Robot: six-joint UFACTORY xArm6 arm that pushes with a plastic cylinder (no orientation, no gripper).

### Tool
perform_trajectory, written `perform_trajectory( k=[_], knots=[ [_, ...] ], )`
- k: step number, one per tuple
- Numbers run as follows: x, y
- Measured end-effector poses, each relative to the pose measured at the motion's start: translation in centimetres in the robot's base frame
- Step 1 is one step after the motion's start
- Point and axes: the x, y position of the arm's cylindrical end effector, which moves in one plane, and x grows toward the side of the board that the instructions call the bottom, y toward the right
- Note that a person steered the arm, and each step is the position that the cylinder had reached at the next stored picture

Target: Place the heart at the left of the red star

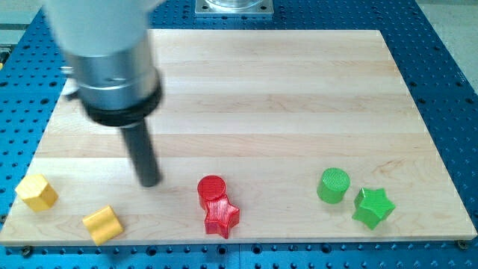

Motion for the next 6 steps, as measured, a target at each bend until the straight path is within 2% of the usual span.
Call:
perform_trajectory(
  k=[1,2,3,5,6],
  knots=[
    [1.8,-5.1],
    [5.8,-5.6],
    [8.0,-5.6],
    [8.0,-5.1],
    [7.3,-1.7]
  ],
)
